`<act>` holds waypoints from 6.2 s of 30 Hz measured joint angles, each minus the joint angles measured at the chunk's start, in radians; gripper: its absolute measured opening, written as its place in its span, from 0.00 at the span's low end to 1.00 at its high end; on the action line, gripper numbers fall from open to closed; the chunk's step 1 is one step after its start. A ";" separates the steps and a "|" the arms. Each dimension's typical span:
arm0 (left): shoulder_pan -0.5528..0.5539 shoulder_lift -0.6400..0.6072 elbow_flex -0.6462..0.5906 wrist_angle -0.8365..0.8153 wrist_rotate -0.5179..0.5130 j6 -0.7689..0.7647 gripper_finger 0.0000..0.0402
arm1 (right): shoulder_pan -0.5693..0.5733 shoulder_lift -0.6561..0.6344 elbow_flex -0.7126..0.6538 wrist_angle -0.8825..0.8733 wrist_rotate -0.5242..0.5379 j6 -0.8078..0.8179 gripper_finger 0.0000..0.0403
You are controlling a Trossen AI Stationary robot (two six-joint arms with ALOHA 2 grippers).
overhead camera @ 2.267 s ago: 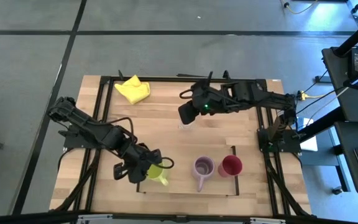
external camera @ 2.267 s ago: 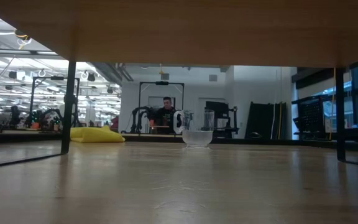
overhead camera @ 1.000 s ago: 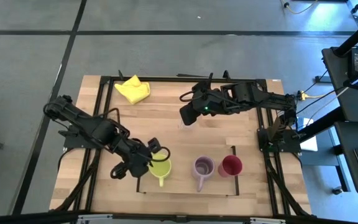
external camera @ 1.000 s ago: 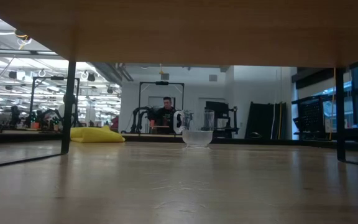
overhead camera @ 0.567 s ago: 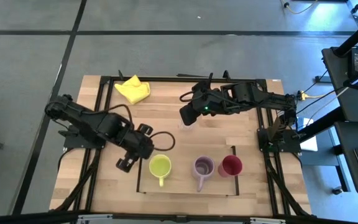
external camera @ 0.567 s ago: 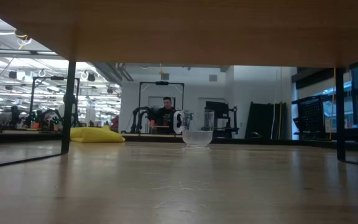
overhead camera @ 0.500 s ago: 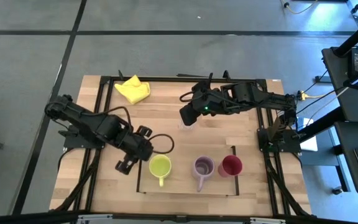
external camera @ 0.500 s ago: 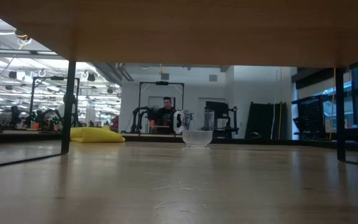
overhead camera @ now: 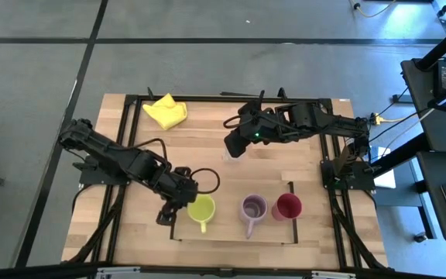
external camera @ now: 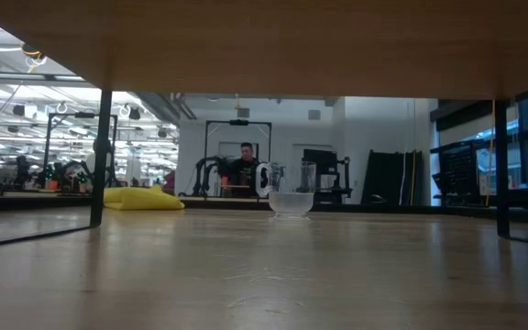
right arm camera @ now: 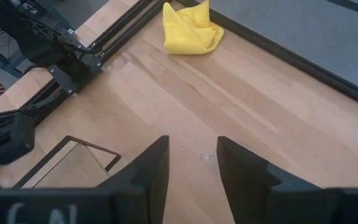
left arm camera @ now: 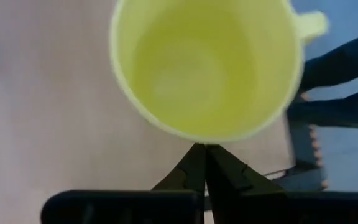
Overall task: Stack small to large cups/mugs on shelf
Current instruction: Put the yellow mug on the shelf, then put the transparent mug on the shelf
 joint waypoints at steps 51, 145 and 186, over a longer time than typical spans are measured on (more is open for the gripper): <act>0.572 -0.011 -0.025 0.094 0.018 0.593 0.15 | 0.090 -0.139 -0.008 -0.255 0.275 0.116 0.62; 0.758 0.425 0.053 0.329 0.015 1.262 0.28 | 0.070 -0.329 -0.017 -0.256 0.435 0.134 0.71; 0.677 0.425 -0.065 0.433 0.023 1.501 0.28 | 0.071 -0.329 -0.017 -0.256 0.287 0.112 0.71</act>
